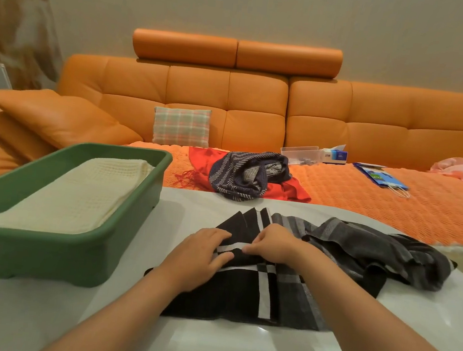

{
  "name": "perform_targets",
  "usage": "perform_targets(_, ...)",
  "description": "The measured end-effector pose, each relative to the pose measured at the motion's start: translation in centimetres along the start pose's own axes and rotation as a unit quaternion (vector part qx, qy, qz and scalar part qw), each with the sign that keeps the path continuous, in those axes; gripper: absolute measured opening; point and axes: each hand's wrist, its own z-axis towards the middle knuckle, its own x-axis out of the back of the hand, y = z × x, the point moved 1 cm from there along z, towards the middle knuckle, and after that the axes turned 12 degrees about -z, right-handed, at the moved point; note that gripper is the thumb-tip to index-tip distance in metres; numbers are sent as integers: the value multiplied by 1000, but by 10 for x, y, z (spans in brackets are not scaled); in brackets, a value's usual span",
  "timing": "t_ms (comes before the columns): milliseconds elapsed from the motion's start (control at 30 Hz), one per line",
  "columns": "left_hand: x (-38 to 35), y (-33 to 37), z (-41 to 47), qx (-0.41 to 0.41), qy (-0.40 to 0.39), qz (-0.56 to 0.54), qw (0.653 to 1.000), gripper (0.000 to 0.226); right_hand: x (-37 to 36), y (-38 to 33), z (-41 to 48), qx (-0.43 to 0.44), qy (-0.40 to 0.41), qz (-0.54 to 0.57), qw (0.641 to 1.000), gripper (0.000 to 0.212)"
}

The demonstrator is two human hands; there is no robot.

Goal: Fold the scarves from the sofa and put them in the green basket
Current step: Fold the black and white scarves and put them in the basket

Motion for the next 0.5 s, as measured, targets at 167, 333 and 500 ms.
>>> perform_targets(167,-4,-1,2,-15,-68,67,995,59,2,4,-4,1,15,34,999,26)
perform_targets(333,-2,4,1,-12,-90,90,992,57,5,3,-11,-7,5,98,995,12)
perform_targets(500,20,31,14,-57,94,44,993,28,21,-2,-20,55,61,326,942,3)
